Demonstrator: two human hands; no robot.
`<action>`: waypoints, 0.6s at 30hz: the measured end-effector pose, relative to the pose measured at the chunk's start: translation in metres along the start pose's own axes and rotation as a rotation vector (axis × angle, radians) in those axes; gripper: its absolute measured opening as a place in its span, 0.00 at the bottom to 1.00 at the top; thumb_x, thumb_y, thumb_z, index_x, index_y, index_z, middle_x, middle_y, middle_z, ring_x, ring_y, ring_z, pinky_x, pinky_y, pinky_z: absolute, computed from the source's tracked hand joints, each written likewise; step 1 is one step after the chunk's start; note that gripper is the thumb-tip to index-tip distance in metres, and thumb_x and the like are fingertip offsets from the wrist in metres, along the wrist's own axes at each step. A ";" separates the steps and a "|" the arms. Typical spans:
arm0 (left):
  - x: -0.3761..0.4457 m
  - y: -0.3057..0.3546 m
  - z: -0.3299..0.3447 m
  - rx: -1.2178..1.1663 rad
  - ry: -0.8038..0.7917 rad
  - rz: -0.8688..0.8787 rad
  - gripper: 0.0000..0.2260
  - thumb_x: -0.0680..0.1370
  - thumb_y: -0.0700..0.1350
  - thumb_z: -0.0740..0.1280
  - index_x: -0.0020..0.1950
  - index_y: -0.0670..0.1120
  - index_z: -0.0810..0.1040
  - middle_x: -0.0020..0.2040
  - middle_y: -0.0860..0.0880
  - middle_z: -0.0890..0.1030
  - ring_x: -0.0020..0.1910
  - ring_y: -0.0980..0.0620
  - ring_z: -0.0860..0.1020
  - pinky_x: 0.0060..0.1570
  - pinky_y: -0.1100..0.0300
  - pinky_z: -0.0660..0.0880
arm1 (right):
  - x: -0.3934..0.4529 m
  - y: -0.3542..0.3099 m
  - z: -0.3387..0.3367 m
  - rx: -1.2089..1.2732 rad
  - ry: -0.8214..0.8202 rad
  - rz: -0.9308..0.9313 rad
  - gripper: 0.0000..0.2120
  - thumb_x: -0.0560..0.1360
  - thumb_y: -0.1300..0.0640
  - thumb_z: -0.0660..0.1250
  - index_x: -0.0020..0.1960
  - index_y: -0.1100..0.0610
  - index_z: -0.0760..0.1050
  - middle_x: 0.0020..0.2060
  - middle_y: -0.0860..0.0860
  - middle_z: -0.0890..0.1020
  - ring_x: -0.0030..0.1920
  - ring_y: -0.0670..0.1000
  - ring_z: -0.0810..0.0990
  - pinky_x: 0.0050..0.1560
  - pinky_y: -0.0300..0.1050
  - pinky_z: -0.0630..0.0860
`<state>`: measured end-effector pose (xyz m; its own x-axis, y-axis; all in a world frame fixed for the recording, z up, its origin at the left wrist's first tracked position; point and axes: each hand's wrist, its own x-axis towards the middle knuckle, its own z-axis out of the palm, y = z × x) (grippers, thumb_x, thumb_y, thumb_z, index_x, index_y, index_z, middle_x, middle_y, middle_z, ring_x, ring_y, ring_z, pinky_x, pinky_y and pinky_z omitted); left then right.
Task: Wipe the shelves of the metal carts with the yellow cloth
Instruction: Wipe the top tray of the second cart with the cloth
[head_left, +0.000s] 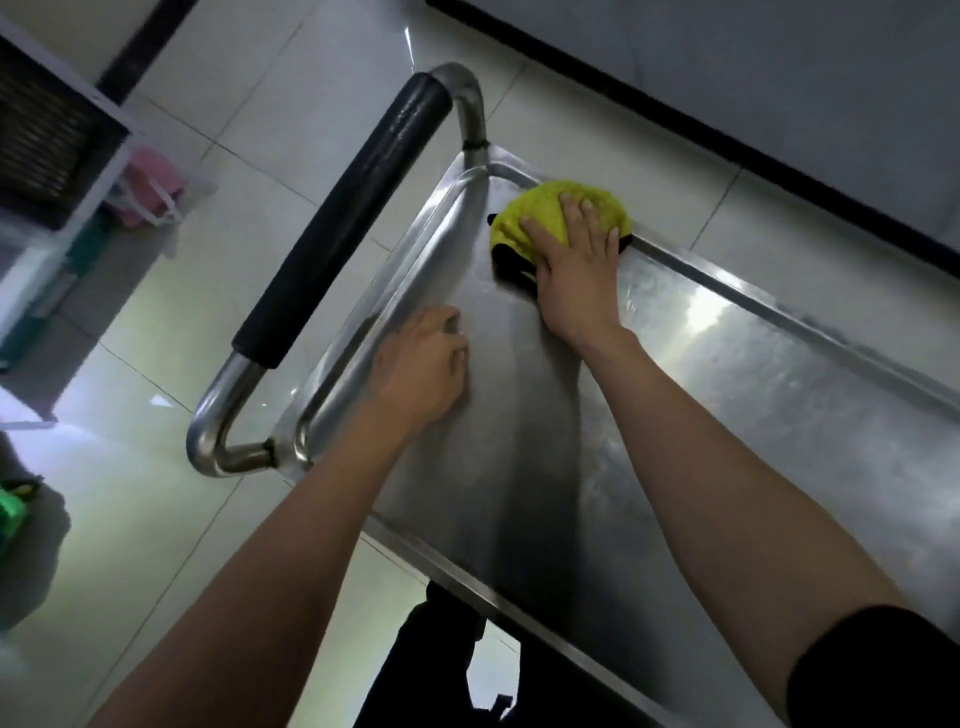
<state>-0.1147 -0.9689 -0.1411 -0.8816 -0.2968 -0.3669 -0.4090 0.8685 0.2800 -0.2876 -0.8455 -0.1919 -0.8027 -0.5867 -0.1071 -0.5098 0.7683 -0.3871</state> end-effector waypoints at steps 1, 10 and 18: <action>0.000 -0.003 0.001 -0.002 0.003 0.014 0.14 0.83 0.46 0.60 0.63 0.46 0.82 0.75 0.50 0.68 0.72 0.46 0.67 0.68 0.43 0.69 | -0.002 -0.002 0.000 0.007 0.001 0.013 0.26 0.79 0.57 0.59 0.75 0.42 0.65 0.80 0.54 0.54 0.79 0.58 0.49 0.77 0.63 0.45; 0.012 -0.035 -0.004 0.123 -0.138 0.202 0.23 0.78 0.40 0.61 0.74 0.53 0.72 0.81 0.52 0.57 0.80 0.51 0.52 0.74 0.37 0.56 | -0.055 -0.024 0.007 0.044 0.023 0.167 0.23 0.81 0.55 0.58 0.75 0.42 0.65 0.80 0.53 0.53 0.79 0.57 0.49 0.77 0.61 0.46; 0.016 -0.055 -0.012 0.260 -0.270 0.381 0.24 0.83 0.49 0.54 0.80 0.53 0.59 0.82 0.50 0.48 0.81 0.47 0.46 0.72 0.32 0.55 | -0.175 -0.093 0.051 0.101 0.125 0.359 0.23 0.80 0.57 0.59 0.74 0.44 0.68 0.79 0.56 0.57 0.78 0.60 0.53 0.75 0.65 0.53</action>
<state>-0.1093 -1.0261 -0.1512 -0.8503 0.1416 -0.5069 0.0302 0.9747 0.2216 -0.0835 -0.8274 -0.1832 -0.9592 -0.2449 -0.1416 -0.1621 0.8860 -0.4343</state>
